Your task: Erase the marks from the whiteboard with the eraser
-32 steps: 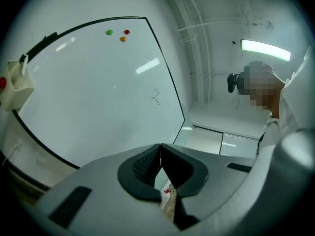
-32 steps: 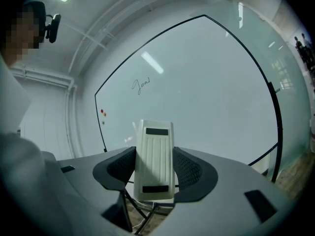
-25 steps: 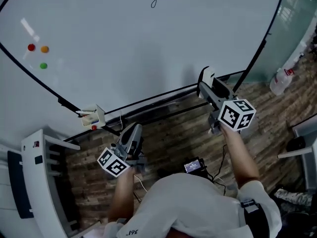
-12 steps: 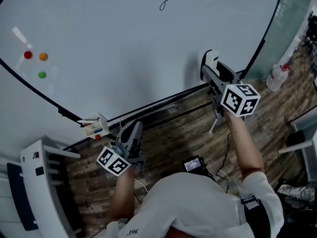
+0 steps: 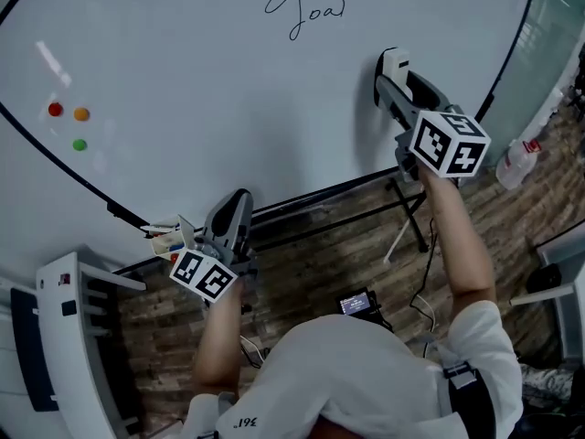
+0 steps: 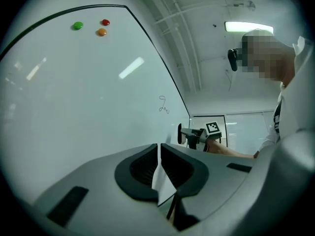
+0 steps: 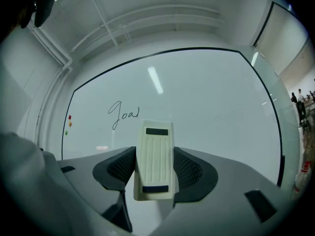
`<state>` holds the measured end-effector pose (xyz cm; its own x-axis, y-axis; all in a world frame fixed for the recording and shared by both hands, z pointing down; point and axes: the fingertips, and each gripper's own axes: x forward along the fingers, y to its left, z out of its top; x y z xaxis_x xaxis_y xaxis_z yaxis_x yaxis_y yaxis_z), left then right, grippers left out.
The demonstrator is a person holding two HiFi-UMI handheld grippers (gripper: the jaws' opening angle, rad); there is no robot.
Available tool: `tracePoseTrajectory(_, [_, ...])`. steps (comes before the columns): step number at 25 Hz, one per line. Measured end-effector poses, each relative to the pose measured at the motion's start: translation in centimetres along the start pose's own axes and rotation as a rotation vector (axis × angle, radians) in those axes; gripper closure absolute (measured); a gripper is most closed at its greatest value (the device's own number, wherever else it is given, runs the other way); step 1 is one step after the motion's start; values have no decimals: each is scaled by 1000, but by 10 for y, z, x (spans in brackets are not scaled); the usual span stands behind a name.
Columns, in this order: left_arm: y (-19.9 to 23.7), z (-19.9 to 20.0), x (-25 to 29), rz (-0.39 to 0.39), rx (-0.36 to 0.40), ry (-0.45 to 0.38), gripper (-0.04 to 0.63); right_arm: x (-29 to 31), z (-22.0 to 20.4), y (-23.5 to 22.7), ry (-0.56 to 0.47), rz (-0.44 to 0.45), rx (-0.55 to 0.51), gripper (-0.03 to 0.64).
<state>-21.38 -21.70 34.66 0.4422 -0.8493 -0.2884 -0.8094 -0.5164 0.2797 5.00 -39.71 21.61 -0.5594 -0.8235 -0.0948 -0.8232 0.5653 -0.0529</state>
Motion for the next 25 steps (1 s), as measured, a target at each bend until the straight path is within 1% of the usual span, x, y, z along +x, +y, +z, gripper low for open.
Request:
tracePoseTrajectory(6, [8, 38, 37, 4, 66, -52, 588, 14, 32, -16, -29, -15, -36, 360])
tracePoseTrajectory(11, [12, 59, 62, -3, 89, -65, 588, 23, 51, -24, -41, -35, -68, 360])
tracePoseTrajectory(16, [8, 64, 84, -23, 105, -49, 588, 32, 80, -32, -74, -67, -109, 360])
tracePoseTrajectory(20, [6, 61, 86, -46, 103, -32, 588, 41, 104, -31, -107, -103, -156, 360])
tracePoseTrajectory(25, [5, 57, 78, -48, 93, -16, 588, 54, 110, -33, -98, -150, -187, 360])
